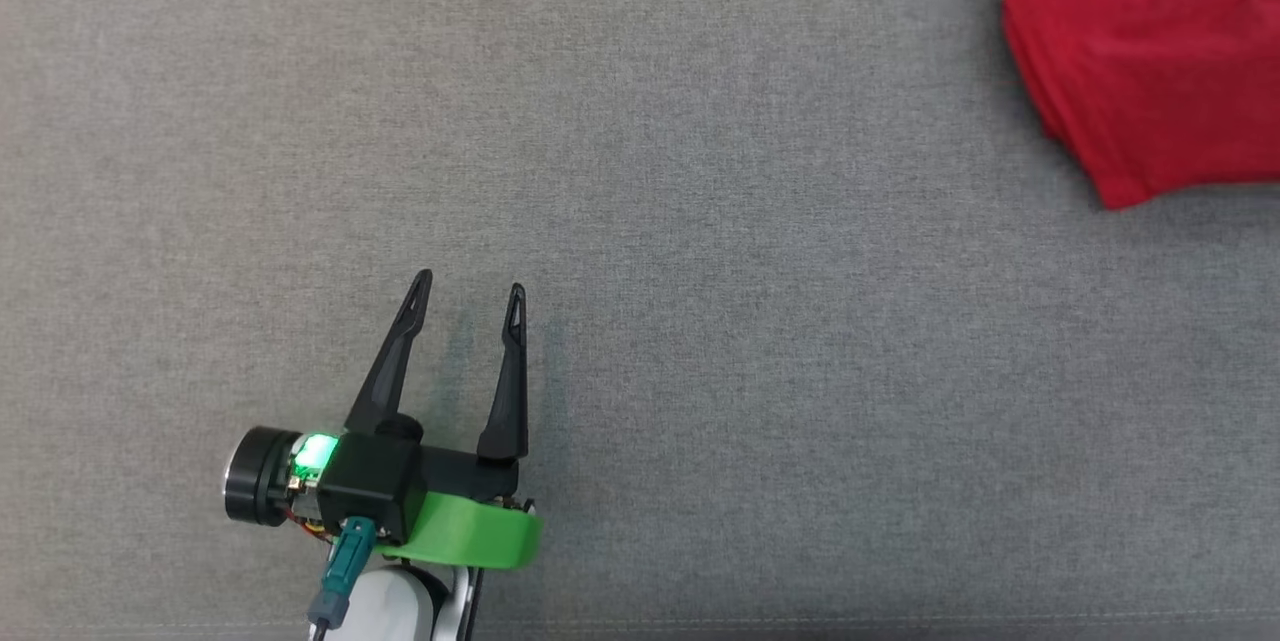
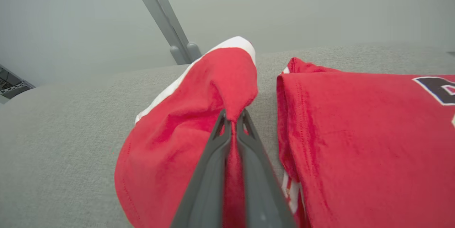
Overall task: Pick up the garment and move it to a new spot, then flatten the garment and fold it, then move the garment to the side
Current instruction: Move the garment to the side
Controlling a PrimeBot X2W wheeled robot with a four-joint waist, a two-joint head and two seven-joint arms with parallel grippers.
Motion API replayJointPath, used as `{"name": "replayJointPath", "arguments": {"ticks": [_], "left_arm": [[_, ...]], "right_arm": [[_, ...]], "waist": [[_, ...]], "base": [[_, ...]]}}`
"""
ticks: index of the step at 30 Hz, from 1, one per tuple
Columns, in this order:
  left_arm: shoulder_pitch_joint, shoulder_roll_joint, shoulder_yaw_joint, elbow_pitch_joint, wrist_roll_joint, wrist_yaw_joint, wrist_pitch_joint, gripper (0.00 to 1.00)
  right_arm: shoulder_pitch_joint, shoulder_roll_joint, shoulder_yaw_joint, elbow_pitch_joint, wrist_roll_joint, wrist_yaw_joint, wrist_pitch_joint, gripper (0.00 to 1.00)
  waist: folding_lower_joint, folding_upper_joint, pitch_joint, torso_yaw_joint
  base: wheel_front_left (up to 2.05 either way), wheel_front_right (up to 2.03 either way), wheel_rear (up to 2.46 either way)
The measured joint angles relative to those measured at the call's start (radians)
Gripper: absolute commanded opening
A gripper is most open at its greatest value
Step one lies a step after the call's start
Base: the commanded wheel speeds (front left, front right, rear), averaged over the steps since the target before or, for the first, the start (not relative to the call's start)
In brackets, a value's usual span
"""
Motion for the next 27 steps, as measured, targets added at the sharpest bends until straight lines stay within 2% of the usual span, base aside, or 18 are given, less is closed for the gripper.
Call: {"name": "replayJointPath", "arguments": {"ticks": [10,22,24,25,26,27], "left_arm": [[-0.022,0.0,0.018,-0.017,0.048,-0.04,0.0,1.0],[-0.024,0.009,0.026,-0.028,0.07,-0.061,0.0,1.0],[-0.025,0.013,0.025,-0.029,0.074,-0.066,0.0,1.0],[-0.027,0.015,0.025,-0.029,0.075,-0.067,0.0,1.0],[-0.031,0.016,0.025,-0.029,0.076,-0.068,0.0,1.0],[-0.035,0.017,0.024,-0.03,0.076,-0.069,0.0,1.0]], "right_arm": [[-0.025,-0.072,-0.08,0.057,-0.018,0.0,-0.087,0.0],[0.014,-0.123,-0.17,0.164,-0.044,0.0,-0.131,0.0],[0.012,-0.121,-0.176,0.195,-0.07,0.0,-0.131,0.26],[0.007,-0.117,-0.18,0.214,-0.086,0.0,-0.132,0.49],[-0.002,-0.107,-0.187,0.235,-0.102,0.0,-0.135,0.65],[-0.019,-0.096,-0.197,0.264,-0.131,0.001,-0.143,1.0]], "waist": [[0.0,0.0,0.08,-0.043],[0.0,0.0,0.113,-0.057],[0.0,0.0,0.119,-0.055],[0.0,0.0,0.122,-0.054],[0.0,0.0,0.124,-0.053],[0.0001,0.0,0.126,-0.052]], "base": [[0.0,0.0,0.0],[0.0,0.0,0.0],[0.0,0.0,0.0],[0.0,0.0,0.0],[0.0,0.0,0.0],[0.0,0.0,0.0]]}}
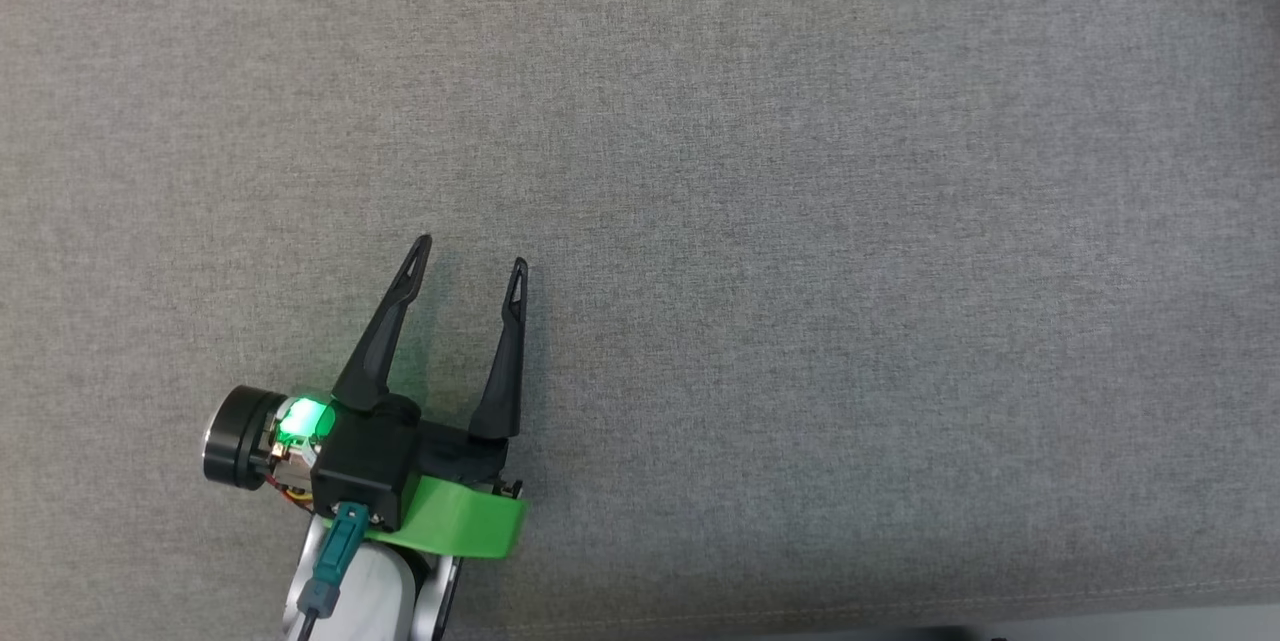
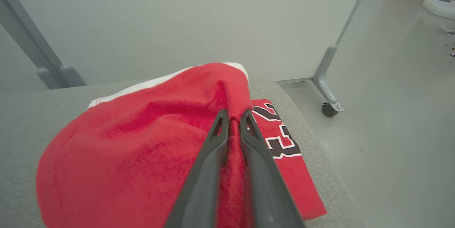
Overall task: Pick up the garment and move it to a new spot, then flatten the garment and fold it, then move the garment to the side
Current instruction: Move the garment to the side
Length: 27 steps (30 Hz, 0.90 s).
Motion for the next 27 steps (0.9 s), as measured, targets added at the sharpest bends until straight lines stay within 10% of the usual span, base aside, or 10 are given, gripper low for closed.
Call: {"name": "replayJointPath", "arguments": {"ticks": [8,18,27], "left_arm": [[-0.003,0.001,-0.006,0.008,0.0,0.0,0.0,1.0],[0.037,-0.011,0.024,0.033,-0.056,0.03,0.0,1.0],[0.125,-0.015,0.113,0.055,-0.142,0.073,0.0,1.0]], "right_arm": [[-0.123,0.117,-0.156,0.146,-0.346,0.0,-0.036,1.0],[0.107,0.498,-0.313,-0.236,-0.688,0.0,-0.038,1.0],[0.3,0.766,-0.178,-0.332,-0.777,0.0,-0.037,1.0]], "waist": [[0.0,0.0,-0.018,0.006],[0.0,0.0,-0.125,-0.002],[-0.0001,-0.0001,-0.28,-0.017]], "base": [[0.0,0.0,0.0],[0.0,0.0,0.0],[0.0,0.0,0.0]]}}
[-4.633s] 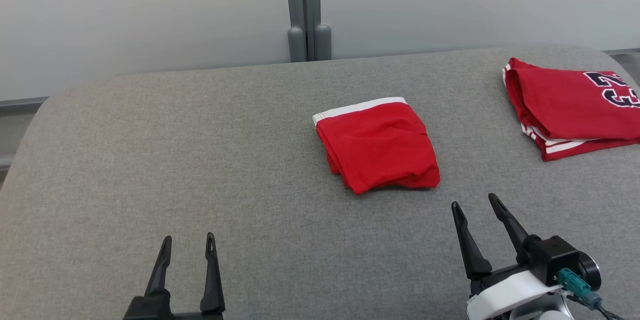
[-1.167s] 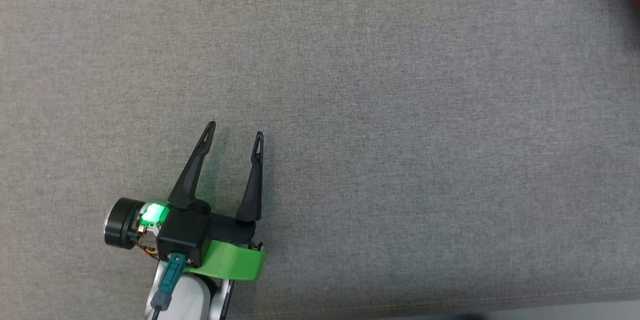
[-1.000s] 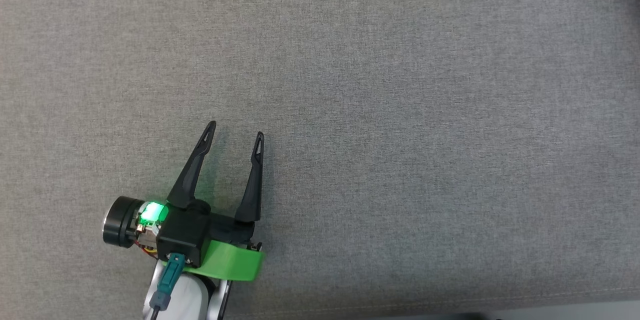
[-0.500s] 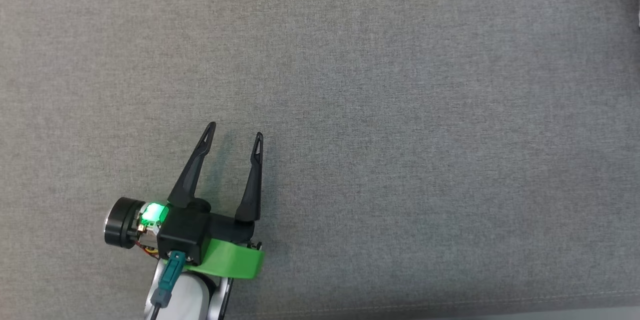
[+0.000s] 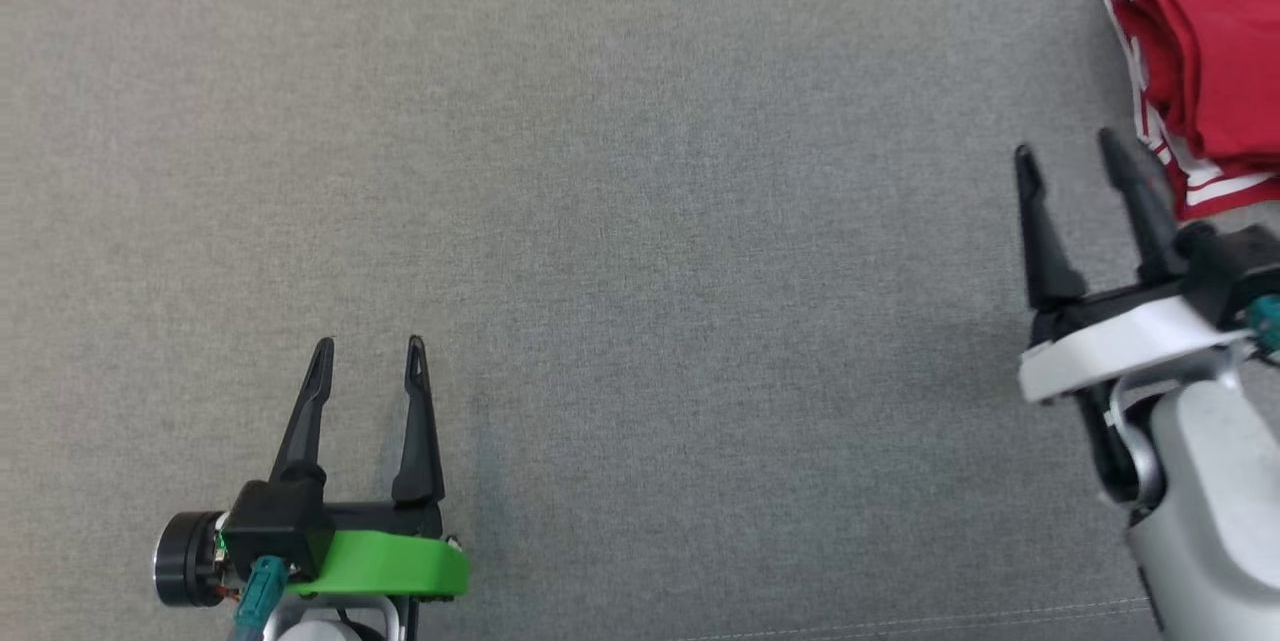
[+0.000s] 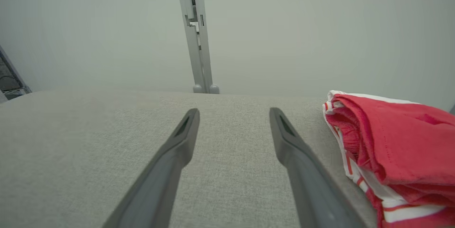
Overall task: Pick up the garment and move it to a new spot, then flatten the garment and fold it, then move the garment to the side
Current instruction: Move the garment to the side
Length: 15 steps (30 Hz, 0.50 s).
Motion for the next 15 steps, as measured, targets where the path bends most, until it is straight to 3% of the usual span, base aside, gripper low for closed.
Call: {"name": "replayJointPath", "arguments": {"ticks": [6,15], "left_arm": [[0.054,-0.001,0.003,0.005,-0.018,0.021,0.0,1.0],[0.139,-0.001,0.002,-0.008,-0.002,0.024,0.0,1.0]], "right_arm": [[0.127,0.115,0.029,-0.071,-0.08,0.0,0.0,1.0],[0.329,0.183,0.025,-0.132,-0.141,0.0,0.0,1.0]], "waist": [[0.0,0.0,-0.109,-0.007],[0.0,0.0,-0.244,-0.004]], "base": [[0.0,0.0,0.0],[0.0,0.0,0.0]]}}
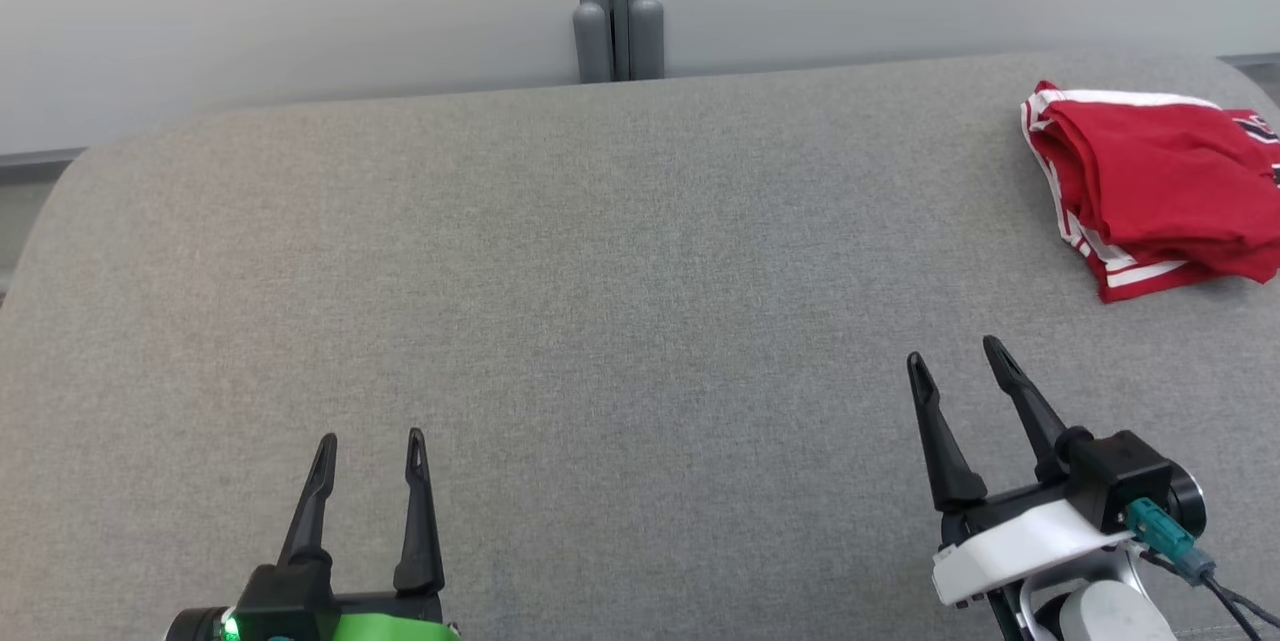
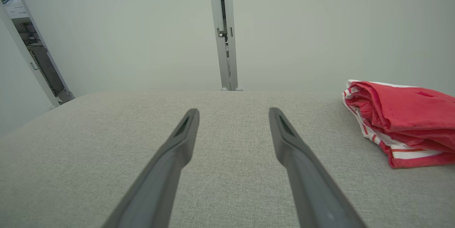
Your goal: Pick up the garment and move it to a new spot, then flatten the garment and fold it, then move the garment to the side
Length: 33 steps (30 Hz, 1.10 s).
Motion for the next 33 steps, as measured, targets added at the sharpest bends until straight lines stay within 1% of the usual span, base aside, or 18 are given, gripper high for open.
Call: {"name": "replayJointPath", "arguments": {"ticks": [4,11,33], "left_arm": [[0.031,0.0,0.016,-0.008,0.004,0.0,0.0,1.0],[0.052,0.0,0.034,-0.006,0.014,-0.021,0.0,1.0],[0.062,0.0,0.045,0.012,0.022,-0.038,0.0,1.0]], "right_arm": [[0.052,0.016,-0.005,-0.014,-0.02,0.0,0.0,1.0],[0.094,0.033,0.005,-0.005,-0.034,0.0,0.0,1.0],[0.105,0.051,-0.005,-0.003,-0.024,0.0,0.0,1.0]], "waist": [[0.0,0.0,-0.045,0.001],[0.0,0.0,-0.081,-0.003],[0.0,0.0,-0.087,0.004]], "base": [[0.0,0.0,0.0],[0.0,0.0,0.0],[0.0,0.0,0.0]]}}
